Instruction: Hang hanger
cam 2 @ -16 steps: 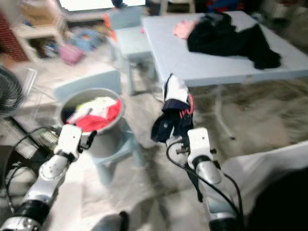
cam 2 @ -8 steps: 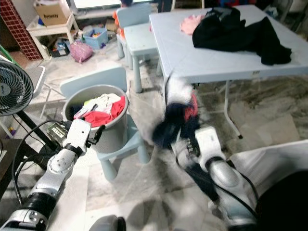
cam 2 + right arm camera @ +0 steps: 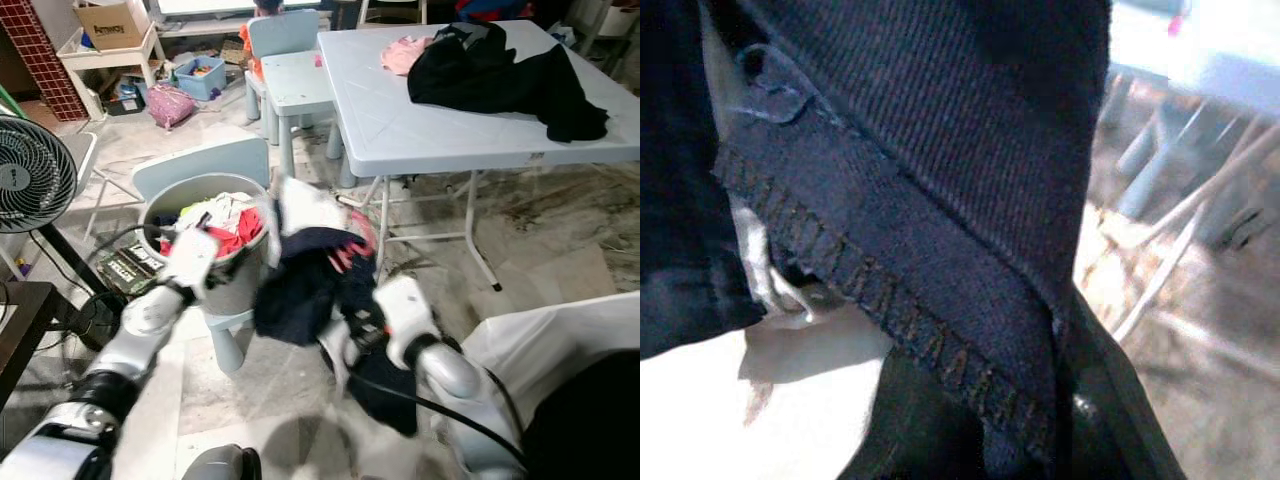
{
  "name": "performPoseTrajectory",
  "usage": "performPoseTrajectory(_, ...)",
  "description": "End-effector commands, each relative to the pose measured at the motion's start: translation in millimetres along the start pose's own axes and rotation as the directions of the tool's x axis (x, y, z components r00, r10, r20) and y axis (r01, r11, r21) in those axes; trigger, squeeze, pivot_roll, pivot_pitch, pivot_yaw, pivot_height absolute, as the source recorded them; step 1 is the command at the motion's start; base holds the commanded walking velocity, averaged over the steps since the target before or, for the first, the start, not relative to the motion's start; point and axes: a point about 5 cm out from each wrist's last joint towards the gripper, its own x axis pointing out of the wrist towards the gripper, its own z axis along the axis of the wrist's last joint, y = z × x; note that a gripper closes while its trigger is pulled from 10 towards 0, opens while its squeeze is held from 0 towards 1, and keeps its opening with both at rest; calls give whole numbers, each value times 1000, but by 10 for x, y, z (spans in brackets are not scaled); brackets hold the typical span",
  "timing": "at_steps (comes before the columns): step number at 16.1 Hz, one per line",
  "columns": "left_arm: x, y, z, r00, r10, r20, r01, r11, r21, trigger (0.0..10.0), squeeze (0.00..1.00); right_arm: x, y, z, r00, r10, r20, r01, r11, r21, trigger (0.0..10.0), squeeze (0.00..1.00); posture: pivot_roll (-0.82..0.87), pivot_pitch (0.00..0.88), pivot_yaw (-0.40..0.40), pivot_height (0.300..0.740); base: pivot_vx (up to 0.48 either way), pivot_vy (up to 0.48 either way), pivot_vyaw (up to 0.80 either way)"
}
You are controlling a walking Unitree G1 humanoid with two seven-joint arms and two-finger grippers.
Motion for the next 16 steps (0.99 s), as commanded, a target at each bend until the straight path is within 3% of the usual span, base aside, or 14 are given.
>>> performPoseTrajectory(1, 0, 27, -9, 1000, -3, -6, 3, 1000, 12, 10000, 0, 40, -106, 161, 996, -60, 65, 60, 998, -2, 10000, 0, -68, 0, 13, 740, 0, 0, 0)
performPoseTrajectory(2, -10, 17, -7, 1000, -10, 2, 10, 1000, -13, 10000, 0, 63, -38, 224, 996, -3, 91, -1, 999, 43, 10000, 0, -61, 0, 11, 740, 0, 0, 0)
performPoseTrajectory(4, -11, 21, -6, 1000, -6, 7, 6, 1000, -9, 10000, 0, 67, 93, 309, 987, 97, 126, -104, 993, 50, 10000, 0, -59, 0, 10, 740, 0, 0, 0)
performPoseTrajectory(7, 18, 11, 8, 1000, -11, 12, 11, 1000, 11, 10000, 0, 137, 170, 419, 977, 149, 151, -158, 986, 53, 10000, 0, -64, 0, 5, 740, 0, 0, 0)
performPoseTrajectory(9, 114, 47, 87, 1000, 23, 21, -23, 1000, 10, 10000, 0, 133, 208, 603, 948, 255, 192, -278, 955, 104, 10000, 0, -68, 0, 0, 740, 0, 0, 0)
performPoseTrajectory(13, 154, 108, 78, 997, 83, -5, -83, 996, 26, 10000, 0, 44, 267, 653, 910, 374, 178, -391, 918, 69, 10000, 0, -85, 0, 1, 740, 0, 0, 0)
performPoseTrajectory(16, 159, 306, 96, 981, 192, -11, -191, 980, 61, 10000, 0, -73, 259, 571, 886, 454, 93, -459, 888, 34, 10000, 0, -90, 0, 7, 740, 0, 0, 0)
